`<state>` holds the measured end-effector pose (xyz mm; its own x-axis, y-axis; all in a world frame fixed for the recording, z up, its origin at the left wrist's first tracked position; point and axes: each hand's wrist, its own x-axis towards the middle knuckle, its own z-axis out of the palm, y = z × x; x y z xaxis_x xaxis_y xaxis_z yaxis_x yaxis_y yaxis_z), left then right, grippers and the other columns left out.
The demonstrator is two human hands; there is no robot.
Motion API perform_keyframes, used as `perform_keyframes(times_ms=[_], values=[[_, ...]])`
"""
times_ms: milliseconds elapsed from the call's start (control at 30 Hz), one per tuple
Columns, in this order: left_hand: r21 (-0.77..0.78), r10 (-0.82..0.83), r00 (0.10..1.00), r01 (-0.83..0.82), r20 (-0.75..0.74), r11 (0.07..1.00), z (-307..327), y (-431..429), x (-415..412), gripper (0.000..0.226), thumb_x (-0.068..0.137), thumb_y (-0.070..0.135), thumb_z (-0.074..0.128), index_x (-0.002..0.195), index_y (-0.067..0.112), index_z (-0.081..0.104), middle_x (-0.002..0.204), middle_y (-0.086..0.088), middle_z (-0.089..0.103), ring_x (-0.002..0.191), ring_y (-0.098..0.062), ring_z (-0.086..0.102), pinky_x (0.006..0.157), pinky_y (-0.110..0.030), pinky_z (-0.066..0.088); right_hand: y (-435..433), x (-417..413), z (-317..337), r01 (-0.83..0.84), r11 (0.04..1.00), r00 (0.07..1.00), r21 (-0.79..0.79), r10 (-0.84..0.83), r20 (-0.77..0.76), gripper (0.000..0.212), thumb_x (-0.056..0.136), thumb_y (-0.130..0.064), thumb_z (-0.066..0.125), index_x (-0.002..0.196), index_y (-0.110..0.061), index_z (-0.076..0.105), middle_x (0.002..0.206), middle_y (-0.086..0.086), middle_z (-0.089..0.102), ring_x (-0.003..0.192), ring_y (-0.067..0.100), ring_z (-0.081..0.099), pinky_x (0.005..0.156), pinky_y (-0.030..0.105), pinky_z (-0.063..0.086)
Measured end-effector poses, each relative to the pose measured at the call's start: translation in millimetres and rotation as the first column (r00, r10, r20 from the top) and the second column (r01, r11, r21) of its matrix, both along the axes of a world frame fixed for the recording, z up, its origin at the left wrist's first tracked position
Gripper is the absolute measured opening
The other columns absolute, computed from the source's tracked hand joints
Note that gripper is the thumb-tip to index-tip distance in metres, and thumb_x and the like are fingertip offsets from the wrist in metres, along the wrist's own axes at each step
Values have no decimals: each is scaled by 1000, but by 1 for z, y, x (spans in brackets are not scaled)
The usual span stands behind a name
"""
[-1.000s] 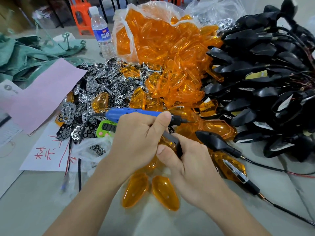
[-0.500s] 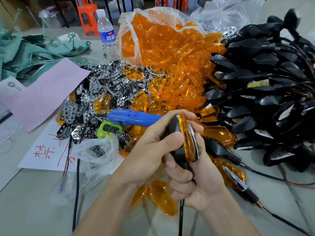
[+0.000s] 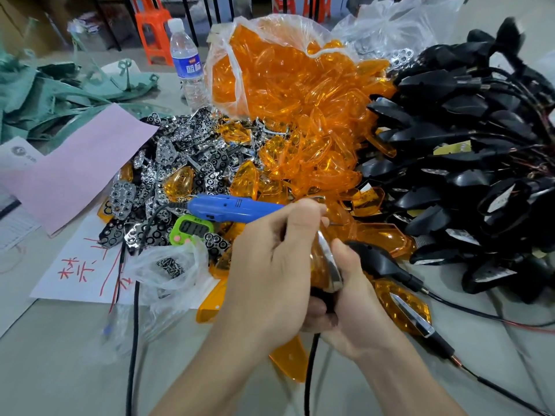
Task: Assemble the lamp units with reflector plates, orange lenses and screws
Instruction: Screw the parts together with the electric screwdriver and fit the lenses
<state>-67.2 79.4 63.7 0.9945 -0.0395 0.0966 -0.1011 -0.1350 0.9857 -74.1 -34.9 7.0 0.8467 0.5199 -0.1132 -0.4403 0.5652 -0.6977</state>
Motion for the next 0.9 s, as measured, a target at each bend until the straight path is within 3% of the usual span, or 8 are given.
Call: perform_keyframes(times_ms=[100,200,267,433,533,700,800,900], values=[[7,134,982,-137,130,991,-3,-9,-3,62,92,70,44,76,17,72,73,0,72,61,-15,64,55,-24,52,9,-8,-4,232,940,964,-250,-187,191,71,73,-87,61,84,-17,65,77,30,57,69,51,56,63,37,42],[-93,170,970,-156,171,983,-6,-12,1,53,101,48,48,67,13,69,65,0,70,53,-6,57,53,-12,42,12,-10,-8,381,836,916,-394,-283,285,58,59,-97,58,82,-46,72,81,-10,74,69,6,70,63,21,56],[-113,156,972,-138,174,984,-9,-11,5,53,102,41,49,66,9,69,64,-1,70,54,-7,59,54,-12,43,14,-9,-10,401,795,910,-454,-287,301,59,60,-97,55,84,-47,72,82,-10,73,71,2,67,64,25,56],[-43,96,978,-89,185,995,-13,-7,17,56,102,40,48,64,7,70,56,4,66,52,-6,56,58,-8,43,23,-10,-2,360,844,932,-397,-309,188,74,73,-91,52,96,-22,67,82,34,54,71,53,50,60,64,49],[-45,31,1000,-31,-8,999,-16,0,31,58,107,36,47,68,1,71,47,3,62,44,-12,51,55,-14,43,20,-5,2,265,878,964,-399,-256,75,55,81,-81,54,80,-28,67,65,13,43,56,30,32,51,36,35],[-59,-25,976,12,-214,998,-14,7,52,57,107,37,46,73,0,73,69,-17,74,69,-24,70,65,-23,53,10,5,13,64,965,990,-255,-95,-109,66,90,-59,61,129,-5,53,64,1,37,48,9,23,46,21,22],[-67,-130,950,115,-285,991,-19,13,59,53,104,50,49,79,12,77,88,-17,78,89,-40,72,74,-36,52,6,7,16,29,987,981,-160,-59,-186,51,92,-56,57,107,-8,61,59,-2,36,41,7,25,40,20,23],[-355,-350,892,240,-287,904,-25,24,58,35,96,46,57,105,20,79,110,-24,71,96,-40,61,87,-49,48,-1,12,21,-62,991,966,115,89,-242,51,95,-61,54,92,-10,59,57,-5,33,35,2,29,34,16,26]])
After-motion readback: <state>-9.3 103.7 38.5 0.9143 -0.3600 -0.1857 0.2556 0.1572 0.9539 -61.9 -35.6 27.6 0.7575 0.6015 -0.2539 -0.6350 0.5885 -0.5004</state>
